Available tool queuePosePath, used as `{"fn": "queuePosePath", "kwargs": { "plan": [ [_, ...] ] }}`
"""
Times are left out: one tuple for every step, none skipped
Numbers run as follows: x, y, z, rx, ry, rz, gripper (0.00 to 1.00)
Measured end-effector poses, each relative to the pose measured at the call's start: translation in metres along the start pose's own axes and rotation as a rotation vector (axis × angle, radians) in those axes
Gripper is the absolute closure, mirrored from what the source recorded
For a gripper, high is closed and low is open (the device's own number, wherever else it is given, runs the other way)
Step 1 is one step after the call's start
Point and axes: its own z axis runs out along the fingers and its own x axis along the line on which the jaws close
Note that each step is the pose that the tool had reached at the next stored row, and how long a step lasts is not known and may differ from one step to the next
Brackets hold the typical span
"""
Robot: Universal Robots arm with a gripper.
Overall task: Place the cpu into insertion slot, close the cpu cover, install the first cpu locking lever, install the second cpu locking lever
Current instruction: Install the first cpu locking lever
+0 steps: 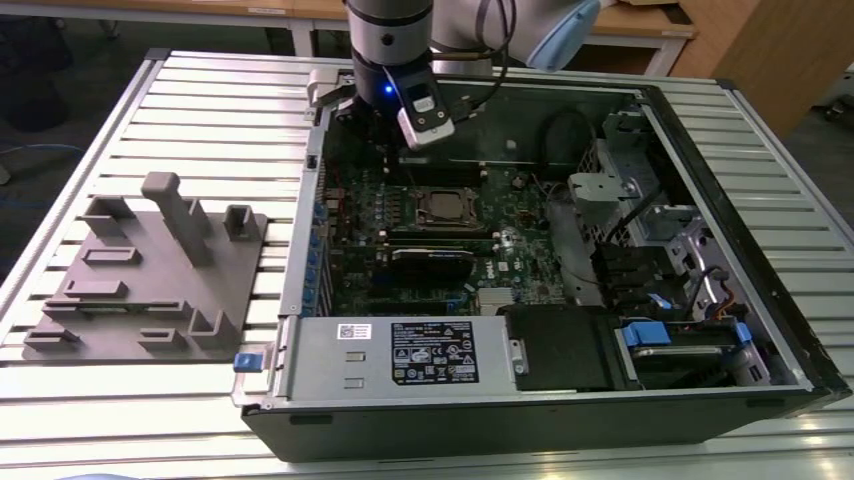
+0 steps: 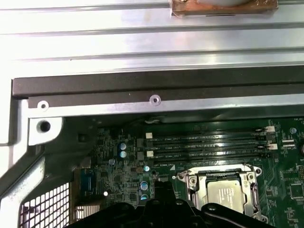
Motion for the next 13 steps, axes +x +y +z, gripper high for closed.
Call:
{"fn": "queuePosePath", "kwargs": {
  "plan": [
    [0.0001, -0.0001, 0.0000, -0.0037, 0.0001, 0.000, 0.89],
    [0.0001, -0.0001, 0.0001, -0.0095, 0.0005, 0.000, 0.89],
    [0.0003, -0.0001, 0.0000, -0.0190, 0.0014, 0.000, 0.89],
    [0.0004, -0.0001, 0.0000, -0.0265, 0.0018, 0.001, 0.89],
    [0.0005, -0.0001, 0.0000, -0.0316, 0.0021, 0.001, 0.89],
    [0.0005, 0.0000, 0.0000, -0.0346, 0.0023, 0.001, 0.89],
    [0.0006, 0.0000, 0.0000, -0.0376, 0.0025, 0.001, 0.89],
    [0.0005, -0.0001, 0.0000, -0.0409, 0.0027, 0.001, 0.89],
    [0.0005, -0.0001, 0.0000, -0.0460, 0.0031, 0.001, 0.89],
    [0.0006, -0.0001, 0.0000, -0.0528, 0.0036, 0.001, 0.89],
    [0.0006, -0.0001, 0.0000, -0.0571, 0.0039, 0.002, 0.89],
    [0.0006, -0.0001, 0.0000, -0.0595, 0.0041, 0.002, 0.89],
    [0.0006, 0.0000, 0.0000, -0.0597, 0.0040, 0.002, 0.89]
  ]
}}
